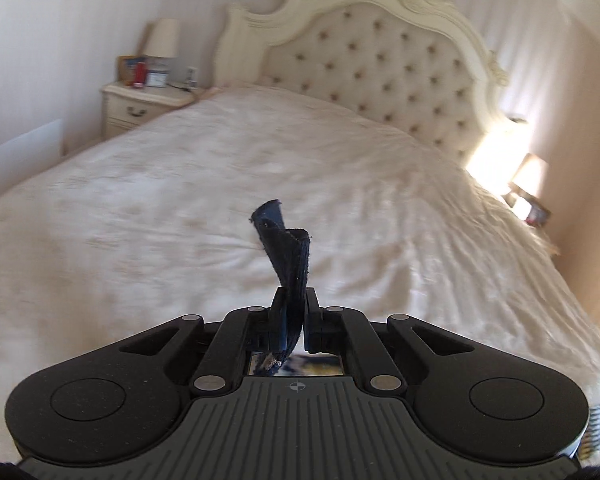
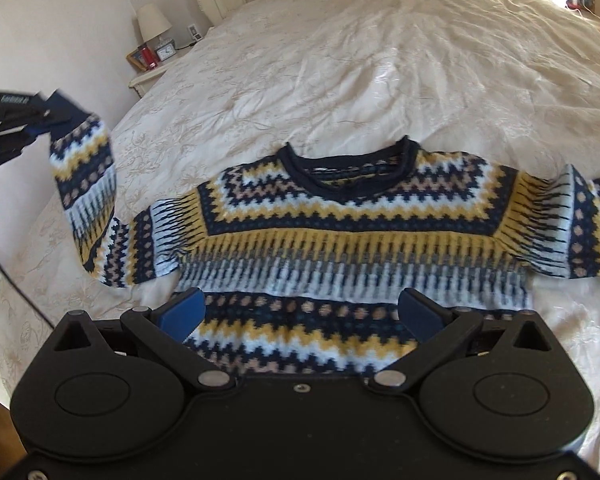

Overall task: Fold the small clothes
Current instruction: 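Carry the sleeve across the sweater body with the left gripper and release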

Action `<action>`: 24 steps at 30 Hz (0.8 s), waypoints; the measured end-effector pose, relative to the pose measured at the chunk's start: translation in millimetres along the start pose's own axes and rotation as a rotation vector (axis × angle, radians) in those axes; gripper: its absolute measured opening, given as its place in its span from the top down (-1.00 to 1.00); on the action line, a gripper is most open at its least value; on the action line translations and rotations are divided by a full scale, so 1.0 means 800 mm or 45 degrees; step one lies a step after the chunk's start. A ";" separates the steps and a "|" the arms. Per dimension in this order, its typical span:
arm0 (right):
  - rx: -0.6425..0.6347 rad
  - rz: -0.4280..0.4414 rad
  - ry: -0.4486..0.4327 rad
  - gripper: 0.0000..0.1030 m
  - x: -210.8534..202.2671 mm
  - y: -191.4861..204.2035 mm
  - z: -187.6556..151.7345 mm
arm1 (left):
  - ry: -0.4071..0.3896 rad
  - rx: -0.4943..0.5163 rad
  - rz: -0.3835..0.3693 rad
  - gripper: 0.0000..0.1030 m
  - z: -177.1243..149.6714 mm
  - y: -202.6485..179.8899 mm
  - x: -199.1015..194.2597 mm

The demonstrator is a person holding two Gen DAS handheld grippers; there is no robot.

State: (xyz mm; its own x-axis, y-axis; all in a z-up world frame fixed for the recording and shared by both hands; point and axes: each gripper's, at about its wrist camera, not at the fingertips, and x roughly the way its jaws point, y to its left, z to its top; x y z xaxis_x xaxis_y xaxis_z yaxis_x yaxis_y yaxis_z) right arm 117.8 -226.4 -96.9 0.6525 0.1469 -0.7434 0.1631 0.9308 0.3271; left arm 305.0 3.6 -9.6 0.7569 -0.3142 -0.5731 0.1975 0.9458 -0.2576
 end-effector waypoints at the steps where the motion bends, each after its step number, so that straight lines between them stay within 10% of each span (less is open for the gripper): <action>1: 0.008 -0.003 -0.002 -0.98 -0.003 -0.010 0.001 | 0.015 0.007 -0.033 0.87 -0.006 -0.020 0.013; 19: 0.104 -0.104 0.032 -0.98 -0.008 -0.121 -0.003 | 0.356 0.232 -0.290 0.82 -0.126 -0.220 0.103; 24: 0.108 -0.121 0.042 -0.98 0.007 -0.125 0.002 | 0.304 0.326 -0.290 0.25 -0.134 -0.215 0.079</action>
State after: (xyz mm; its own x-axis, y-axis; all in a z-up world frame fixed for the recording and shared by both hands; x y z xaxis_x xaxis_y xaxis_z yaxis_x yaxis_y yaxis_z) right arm 106.3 -318.9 -132.5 0.6065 0.0713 -0.7919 0.2860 0.9097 0.3010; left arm 251.9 -187.9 -84.5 0.5163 -0.4990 -0.6960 0.5145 0.8304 -0.2137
